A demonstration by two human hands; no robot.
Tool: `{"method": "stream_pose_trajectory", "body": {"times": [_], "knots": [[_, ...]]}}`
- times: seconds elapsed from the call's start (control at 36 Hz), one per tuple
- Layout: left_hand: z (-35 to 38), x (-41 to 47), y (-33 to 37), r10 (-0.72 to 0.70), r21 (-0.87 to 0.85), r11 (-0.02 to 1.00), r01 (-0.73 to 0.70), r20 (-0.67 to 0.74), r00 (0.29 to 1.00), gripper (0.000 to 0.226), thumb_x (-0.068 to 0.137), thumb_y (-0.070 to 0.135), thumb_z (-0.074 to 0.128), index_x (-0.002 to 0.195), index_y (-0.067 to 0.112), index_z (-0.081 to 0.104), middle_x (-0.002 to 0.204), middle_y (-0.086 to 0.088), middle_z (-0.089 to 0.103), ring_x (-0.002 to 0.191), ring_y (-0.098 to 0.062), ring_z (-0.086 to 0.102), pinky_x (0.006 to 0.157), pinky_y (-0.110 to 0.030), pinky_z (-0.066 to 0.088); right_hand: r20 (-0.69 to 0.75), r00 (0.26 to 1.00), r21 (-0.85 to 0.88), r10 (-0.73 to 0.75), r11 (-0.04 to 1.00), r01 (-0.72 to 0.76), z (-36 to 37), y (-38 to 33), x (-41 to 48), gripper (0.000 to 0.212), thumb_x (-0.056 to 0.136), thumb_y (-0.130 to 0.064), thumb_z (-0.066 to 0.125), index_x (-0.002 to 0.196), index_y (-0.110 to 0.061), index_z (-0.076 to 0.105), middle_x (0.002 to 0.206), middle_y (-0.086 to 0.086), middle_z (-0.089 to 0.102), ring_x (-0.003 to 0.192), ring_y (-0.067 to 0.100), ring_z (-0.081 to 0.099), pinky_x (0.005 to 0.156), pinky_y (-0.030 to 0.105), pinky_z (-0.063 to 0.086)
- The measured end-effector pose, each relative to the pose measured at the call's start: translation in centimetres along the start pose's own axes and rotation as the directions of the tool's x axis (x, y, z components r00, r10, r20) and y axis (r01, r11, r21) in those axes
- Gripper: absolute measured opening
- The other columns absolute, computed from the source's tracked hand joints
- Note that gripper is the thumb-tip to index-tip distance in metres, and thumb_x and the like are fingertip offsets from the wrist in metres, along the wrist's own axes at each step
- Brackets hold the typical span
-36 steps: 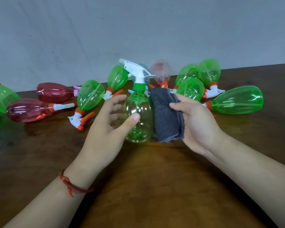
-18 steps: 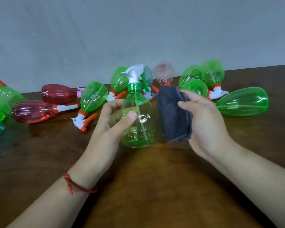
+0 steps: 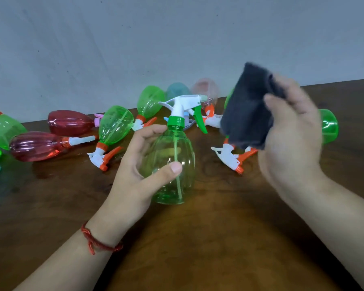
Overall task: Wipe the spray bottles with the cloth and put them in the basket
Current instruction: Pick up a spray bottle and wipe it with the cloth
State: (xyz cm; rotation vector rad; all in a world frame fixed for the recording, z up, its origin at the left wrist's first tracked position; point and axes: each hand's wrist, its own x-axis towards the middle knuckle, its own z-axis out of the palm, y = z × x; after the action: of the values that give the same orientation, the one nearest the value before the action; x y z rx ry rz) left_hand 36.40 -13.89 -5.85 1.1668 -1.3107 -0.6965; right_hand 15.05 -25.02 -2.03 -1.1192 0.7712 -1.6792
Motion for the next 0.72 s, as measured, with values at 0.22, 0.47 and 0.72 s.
{"method": "stream_pose_trajectory", "body": {"times": [0.22, 0.47, 0.72], "knots": [[1.3, -0.4, 0.4, -0.011, 0.006, 1.000, 0.011, 0.125, 0.992, 0.066, 0.083, 0.029, 0.080, 0.143, 0.013, 0.055, 0.130, -0.001, 0.070, 0.118, -0.017, 0.070, 0.098, -0.023, 0.053, 0.468, 0.868, -0.422, -0.165, 0.821, 0.384, 0.4, 2.1, -1.5, 0.048, 0.106, 0.004, 0.046, 0.146, -0.017, 0.062, 0.151, -0.010, 0.058, 0.138, -0.007, 0.049, 0.119, 0.019, 0.031], [1.9, -0.5, 0.3, -0.038, 0.036, 0.999, 0.034, 0.113, 0.993, 0.058, 0.086, 0.025, 0.081, 0.136, 0.010, 0.057, 0.124, 0.006, 0.073, 0.116, -0.006, 0.069, 0.095, -0.017, 0.052, 0.767, 0.608, -0.408, -0.205, 0.576, 0.708, 1.1, 2.3, -2.7, 0.046, 0.108, -0.004, 0.040, 0.152, -0.010, 0.054, 0.163, 0.003, 0.046, 0.158, 0.017, 0.031, 0.132, 0.040, 0.021], [1.2, -0.3, 0.3, -0.041, -0.118, 0.992, 0.045, 0.035, 0.999, 0.064, 0.083, 0.030, 0.076, 0.141, 0.012, 0.058, 0.136, -0.011, 0.068, 0.129, -0.037, 0.065, 0.104, -0.052, 0.056, 0.775, 0.604, -0.409, -0.184, 0.583, 0.702, -0.6, 1.9, -0.7, 0.049, 0.105, 0.007, 0.044, 0.150, -0.007, 0.056, 0.161, 0.002, 0.048, 0.157, 0.013, 0.032, 0.129, 0.029, 0.025]]}}
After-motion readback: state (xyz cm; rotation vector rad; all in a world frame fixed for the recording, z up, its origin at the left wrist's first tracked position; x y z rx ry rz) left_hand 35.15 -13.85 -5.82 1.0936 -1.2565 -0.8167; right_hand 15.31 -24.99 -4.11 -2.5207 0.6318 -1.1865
